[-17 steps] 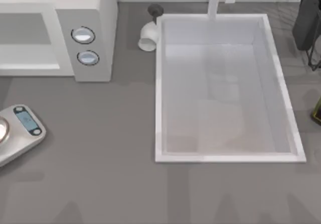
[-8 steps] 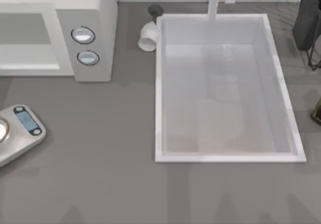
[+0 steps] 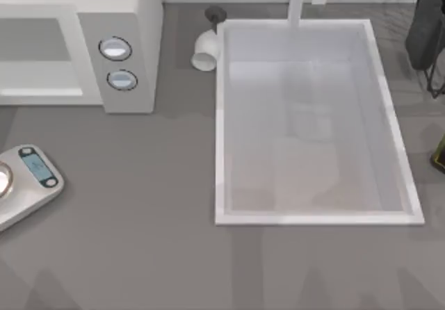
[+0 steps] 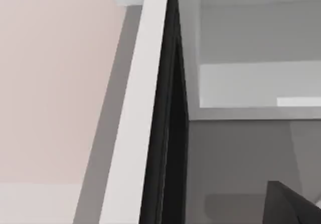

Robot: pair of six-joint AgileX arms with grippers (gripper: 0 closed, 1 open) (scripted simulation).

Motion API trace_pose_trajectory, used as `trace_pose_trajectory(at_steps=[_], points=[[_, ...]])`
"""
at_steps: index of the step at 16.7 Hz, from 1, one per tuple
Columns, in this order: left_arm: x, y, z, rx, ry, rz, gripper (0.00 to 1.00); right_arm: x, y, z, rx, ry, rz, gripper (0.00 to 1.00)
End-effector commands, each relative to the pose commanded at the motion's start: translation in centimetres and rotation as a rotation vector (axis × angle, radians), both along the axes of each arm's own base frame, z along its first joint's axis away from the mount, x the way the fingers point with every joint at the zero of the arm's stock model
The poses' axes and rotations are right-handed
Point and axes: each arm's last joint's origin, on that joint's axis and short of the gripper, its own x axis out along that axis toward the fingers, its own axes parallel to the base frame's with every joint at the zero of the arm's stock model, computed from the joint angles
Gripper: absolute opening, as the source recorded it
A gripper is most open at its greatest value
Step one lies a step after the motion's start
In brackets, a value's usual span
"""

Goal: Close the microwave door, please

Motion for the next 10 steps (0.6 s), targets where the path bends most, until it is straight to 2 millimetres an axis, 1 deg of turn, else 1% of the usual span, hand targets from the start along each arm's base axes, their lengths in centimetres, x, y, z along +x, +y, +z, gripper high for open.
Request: trace_pose_trajectory(at_steps=[1,3,6,8,10], points=[[1.0,1.9,0.5,-0.013,0.050,0.000,0.00,0.0,0.0,0.0,0.000,0.000,0.000,1.00],[2.8,6.1,0.7,-0.046,0.142,-0.005,0.00,0.0,0.0,0.0,0.000,0.000,0.000,1.00],[4.8,12.1,-0.5,-0.091,0.248,-0.024,0.00,0.0,0.0,0.0,0.000,0.000,0.000,1.00],[5.6,15.2,-1.5,-0.109,0.296,-0.039,0.00,0.0,0.0,0.0,0.000,0.000,0.000,1.00],[6.1,17.5,-2.4,-0.118,0.327,-0.053,0.00,0.0,0.0,0.0,0.000,0.000,0.000,1.00]])
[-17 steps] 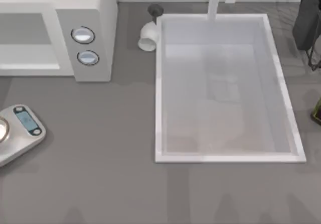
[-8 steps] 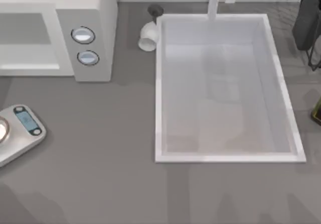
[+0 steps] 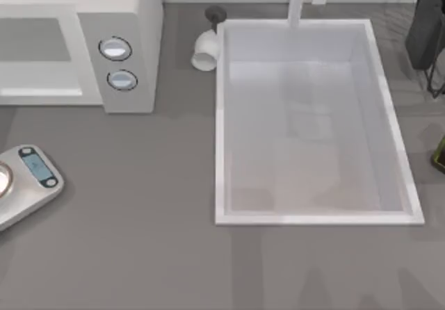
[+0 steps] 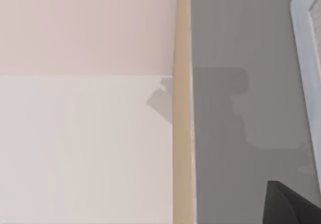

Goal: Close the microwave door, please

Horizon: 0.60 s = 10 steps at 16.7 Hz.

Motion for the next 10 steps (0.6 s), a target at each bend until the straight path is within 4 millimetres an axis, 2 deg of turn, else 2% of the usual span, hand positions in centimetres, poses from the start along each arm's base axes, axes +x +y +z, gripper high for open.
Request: trace_pose_trajectory(at_steps=[3,10], points=[[0.23,1.61,-0.64,-0.004,0.019,-0.011,0.00,0.00,0.00,0.00,0.000,0.000,0.000,1.00],[0.38,1.59,-1.18,-0.005,0.022,-0.016,0.00,0.00,0.00,0.00,0.000,0.000,0.000,1.00]])
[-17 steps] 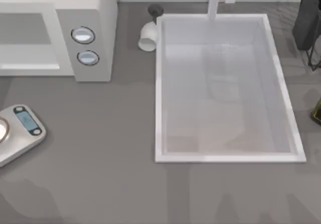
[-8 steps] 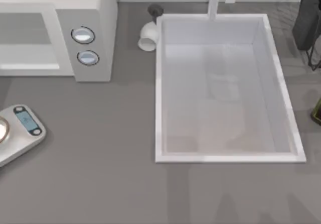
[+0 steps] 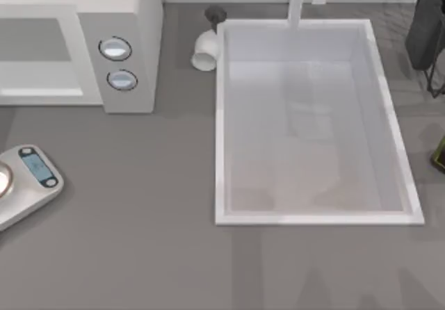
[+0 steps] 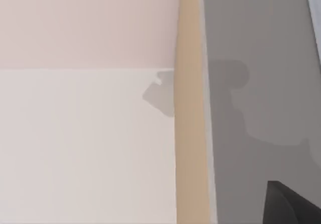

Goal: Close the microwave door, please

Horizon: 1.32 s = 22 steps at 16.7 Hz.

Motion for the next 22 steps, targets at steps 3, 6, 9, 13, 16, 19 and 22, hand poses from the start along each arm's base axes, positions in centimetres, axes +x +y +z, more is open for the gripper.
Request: trace_pose_trajectory(at_steps=[3,6,9,13,16,19,22], points=[[0.1,0.3,-2.7,-0.001,0.000,0.001,0.00,0.0,0.0,0.0,0.000,0.000,0.000,1.00],[0.1,0.5,-6.3,0.014,-0.008,0.003,0.00,0.0,0.0,0.0,0.000,0.000,0.000,1.00],[-0.1,0.2,-9.1,0.005,-0.004,0.004,0.00,0.0,0.0,0.0,0.000,0.000,0.000,1.00],[-0.2,0.1,-9.5,0.001,-0.002,0.004,0.00,0.0,0.0,0.0,0.000,0.000,0.000,1.00],[0.1,-0.5,-9.2,0.005,-0.004,-0.001,0.00,0.0,0.0,0.0,0.000,0.000,0.000,1.00],[0.4,-3.2,-8.8,0.010,-0.004,-0.002,0.00,0.0,0.0,0.0,0.000,0.000,0.000,1.00],[0.0,-7.2,-9.4,-0.008,0.008,-0.002,0.00,0.0,0.0,0.0,0.000,0.000,0.000,1.00]])
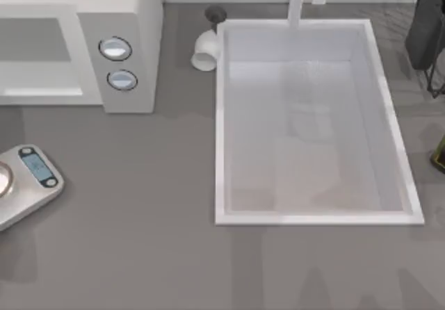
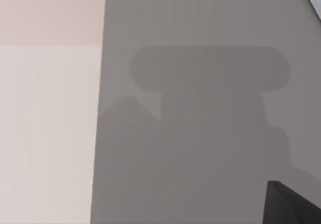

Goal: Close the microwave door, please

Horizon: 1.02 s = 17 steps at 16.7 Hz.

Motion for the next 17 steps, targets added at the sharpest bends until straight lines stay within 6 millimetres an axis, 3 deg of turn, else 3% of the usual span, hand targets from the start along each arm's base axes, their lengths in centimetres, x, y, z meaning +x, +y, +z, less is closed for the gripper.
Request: trace_pose_trajectory(at_steps=[3,10,17], points=[[-0.2,-2.5,0.0,0.008,-0.009,0.001,0.00,0.0,0.0,0.0,0.000,0.000,0.000,1.00],[-0.3,-3.3,0.0,0.003,-0.005,0.006,0.00,0.0,0.0,0.0,0.000,0.000,0.000,1.00],[-0.4,-11.9,0.1,0.000,-0.009,0.000,0.00,0.0,0.0,0.0,0.000,0.000,0.000,1.00]])
